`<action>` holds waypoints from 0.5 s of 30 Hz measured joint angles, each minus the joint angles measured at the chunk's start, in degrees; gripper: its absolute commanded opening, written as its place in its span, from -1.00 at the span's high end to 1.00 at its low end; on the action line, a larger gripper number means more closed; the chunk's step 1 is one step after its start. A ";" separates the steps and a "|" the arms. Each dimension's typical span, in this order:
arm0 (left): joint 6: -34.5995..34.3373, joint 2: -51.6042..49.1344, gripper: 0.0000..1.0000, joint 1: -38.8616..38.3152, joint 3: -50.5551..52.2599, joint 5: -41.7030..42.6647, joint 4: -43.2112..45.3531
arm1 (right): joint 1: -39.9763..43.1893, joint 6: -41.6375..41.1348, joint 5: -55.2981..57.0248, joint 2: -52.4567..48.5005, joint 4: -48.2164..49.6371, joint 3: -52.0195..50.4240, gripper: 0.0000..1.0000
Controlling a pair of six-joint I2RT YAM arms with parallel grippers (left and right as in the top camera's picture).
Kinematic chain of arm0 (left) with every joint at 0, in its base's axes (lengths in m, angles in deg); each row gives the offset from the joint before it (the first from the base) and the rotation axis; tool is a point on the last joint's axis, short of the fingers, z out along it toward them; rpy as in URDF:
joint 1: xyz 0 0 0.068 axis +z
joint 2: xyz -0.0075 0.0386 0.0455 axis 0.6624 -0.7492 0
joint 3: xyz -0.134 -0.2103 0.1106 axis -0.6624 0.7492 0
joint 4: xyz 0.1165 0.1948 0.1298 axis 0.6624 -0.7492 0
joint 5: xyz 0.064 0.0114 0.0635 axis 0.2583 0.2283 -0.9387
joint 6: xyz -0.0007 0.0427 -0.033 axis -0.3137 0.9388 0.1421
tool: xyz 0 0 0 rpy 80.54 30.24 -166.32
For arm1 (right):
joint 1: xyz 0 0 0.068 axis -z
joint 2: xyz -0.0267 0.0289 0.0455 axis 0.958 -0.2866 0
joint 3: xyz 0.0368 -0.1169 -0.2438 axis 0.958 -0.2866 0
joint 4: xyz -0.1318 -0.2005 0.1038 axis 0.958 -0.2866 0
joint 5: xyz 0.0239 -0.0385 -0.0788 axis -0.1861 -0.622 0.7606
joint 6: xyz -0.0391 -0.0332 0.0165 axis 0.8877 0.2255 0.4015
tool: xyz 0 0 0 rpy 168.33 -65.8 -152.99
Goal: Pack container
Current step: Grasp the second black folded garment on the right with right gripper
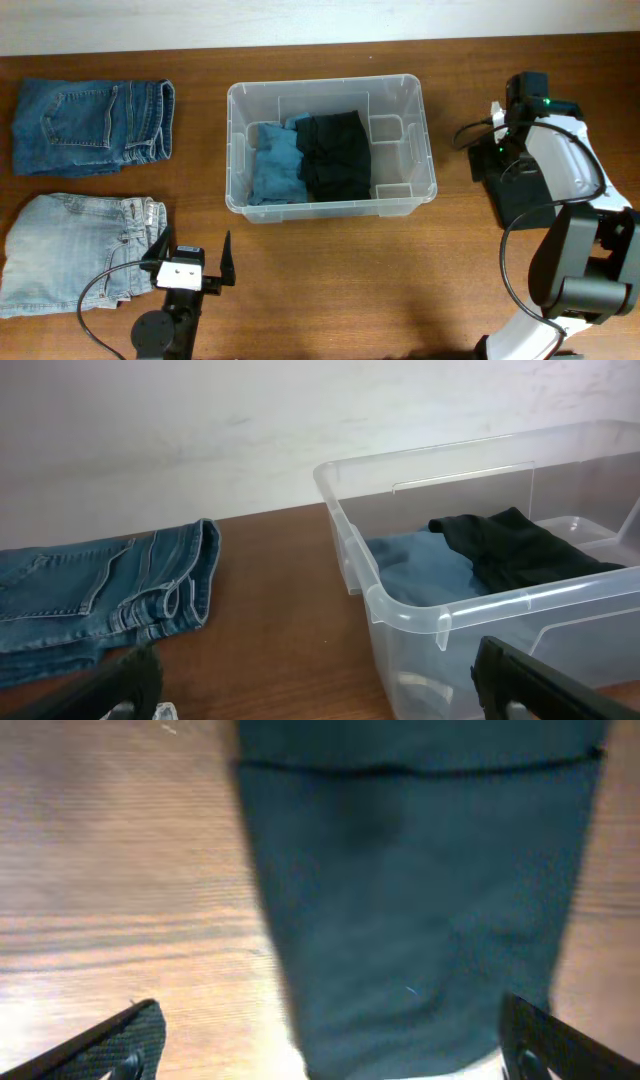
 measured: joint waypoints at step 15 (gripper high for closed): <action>0.00 0.00 -0.99 0.00 0.00 0.00 0.00 | -1.68 0.44 7.87 -4.52 -0.74 -0.39 -0.97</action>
